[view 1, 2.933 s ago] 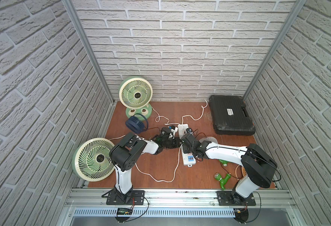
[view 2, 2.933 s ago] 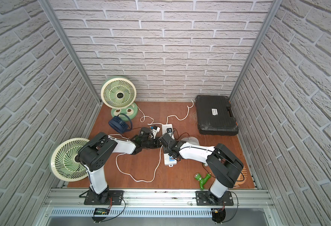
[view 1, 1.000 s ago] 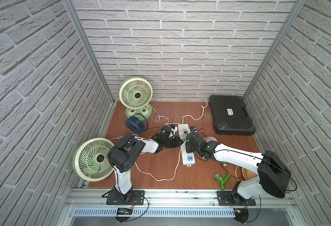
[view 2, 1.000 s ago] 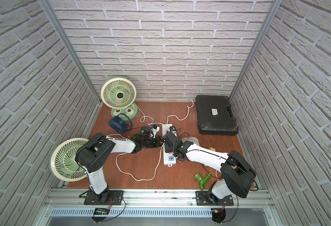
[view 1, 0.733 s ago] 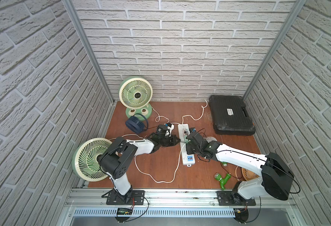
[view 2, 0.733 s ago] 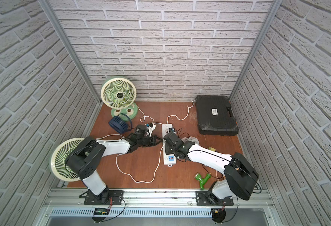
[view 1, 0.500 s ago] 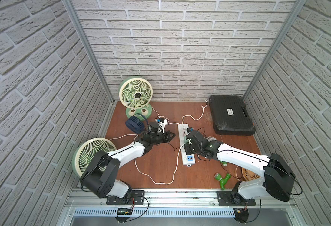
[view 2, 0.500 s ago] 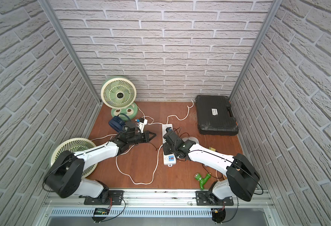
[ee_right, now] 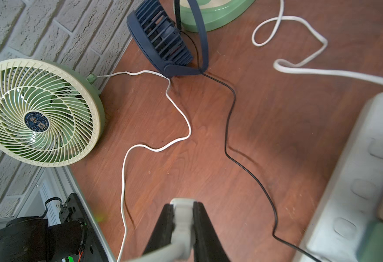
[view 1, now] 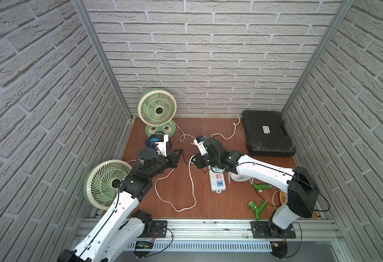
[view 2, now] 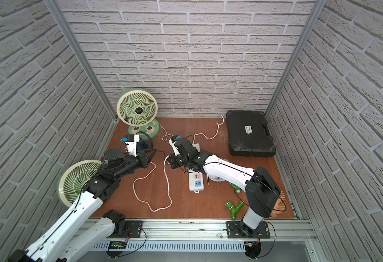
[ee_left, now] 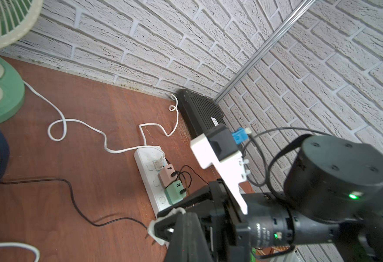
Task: Unplug the desk fan from the power strip
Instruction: Place the plug at the center of the board.
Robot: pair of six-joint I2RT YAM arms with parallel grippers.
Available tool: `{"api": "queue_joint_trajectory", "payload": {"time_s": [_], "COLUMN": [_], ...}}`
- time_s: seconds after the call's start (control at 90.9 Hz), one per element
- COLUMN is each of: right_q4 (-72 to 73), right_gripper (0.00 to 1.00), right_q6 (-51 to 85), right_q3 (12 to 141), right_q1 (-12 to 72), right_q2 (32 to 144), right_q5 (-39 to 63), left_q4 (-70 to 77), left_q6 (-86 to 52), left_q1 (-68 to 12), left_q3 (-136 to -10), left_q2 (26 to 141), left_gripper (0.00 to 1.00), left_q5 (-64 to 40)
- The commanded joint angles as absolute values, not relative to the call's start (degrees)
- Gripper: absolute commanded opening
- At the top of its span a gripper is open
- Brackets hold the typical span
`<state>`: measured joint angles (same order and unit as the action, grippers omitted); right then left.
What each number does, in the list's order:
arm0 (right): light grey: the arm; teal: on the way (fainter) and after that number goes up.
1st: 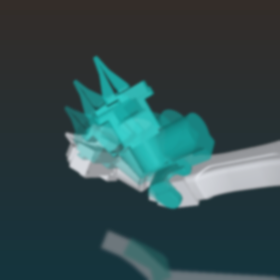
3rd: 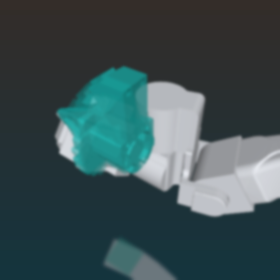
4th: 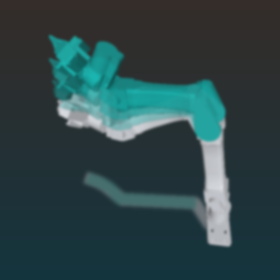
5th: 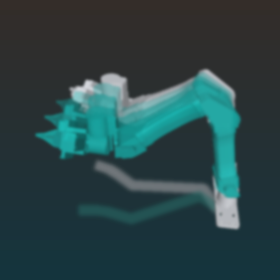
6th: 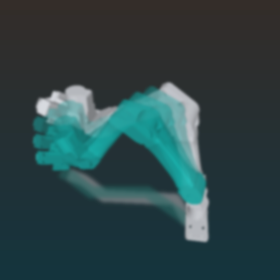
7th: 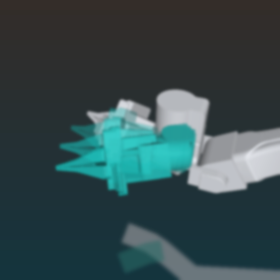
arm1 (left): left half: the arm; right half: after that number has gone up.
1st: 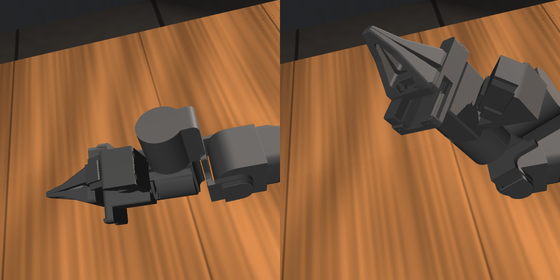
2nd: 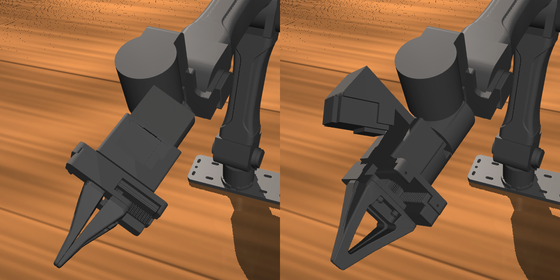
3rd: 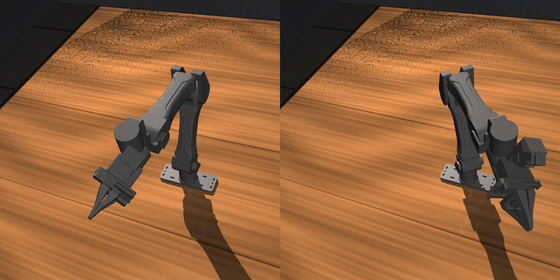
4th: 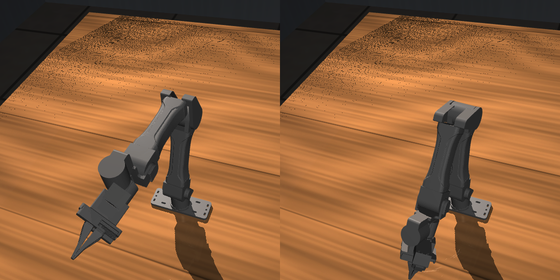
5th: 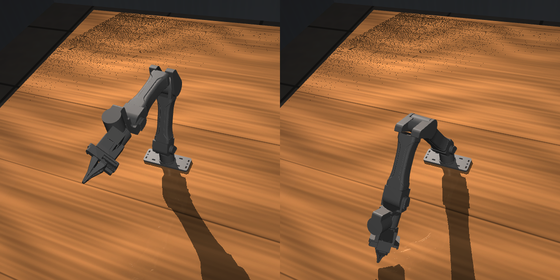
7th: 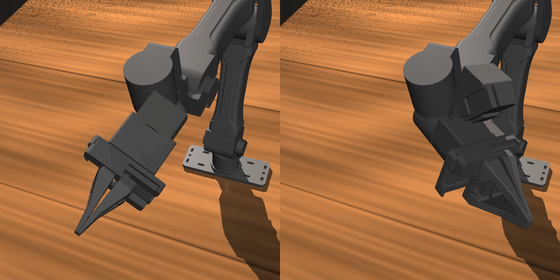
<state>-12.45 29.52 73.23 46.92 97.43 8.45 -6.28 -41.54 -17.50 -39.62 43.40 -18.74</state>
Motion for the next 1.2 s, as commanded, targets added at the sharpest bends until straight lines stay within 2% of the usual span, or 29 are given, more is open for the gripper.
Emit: {"api": "queue_joint_trajectory", "payload": {"time_s": [0.0, 0.418, 0.605, 0.671, 0.847, 0.935, 1.023, 1.188], "right_q4": [-9.58, -14.73, -18.04, -18.44, -20.38, -21.31, -21.53, -23.28], "right_gripper": [0.04, 0.08, 0.13, 0.19, 0.44, 0.53, 0.57, 0.59], "right_q6": [28.91, 30.20, 30.06, 30.06, 28.13, 27.38, 26.67, 25.75], "right_q3": [78.68, 101.21, 107.84, 108.29, 107.52, 105.99, 103.29, 96.95], "right_q1": [48.54, 50.38, 51.39, 51.47, 51.37, 50.95, 50.44, 49.15], "right_q2": [102.03, 127.90, 134.16, 134.55, 132.33, 130.21, 127.17, 119.58], "right_q5": [11.67, 16.55, 17.64, 17.67, 14.87, 13.30, 11.48, 6.90], "left_q4": [-11.21, -12.47, -12.24, -12.04, -11.45, -10.95, -10.32, -8.68], "left_q6": [-39.69, -40.05, -40.26, -40.21, -40.34, -40.47, -40.56, -40.52], "left_q1": [-16.77, -16.52, -16.55, -16.56, -16.52, -16.52, -16.52, -16.38], "left_q3": [-39.40, -38.94, -38.68, -38.59, -38.33, -38.21, -38.23, -38.06], "left_q2": [41.73, 39.10, 39.41, 39.74, 40.85, 41.04, 42.72, 44.68], "left_gripper": [0.00, 0.00, 0.00, 0.00, 0.00, 0.00, 0.00, 0.00], "left_q5": [-16.17, -15.42, -15.37, -15.46, -15.77, -15.96, -16.41, -17.46]}}
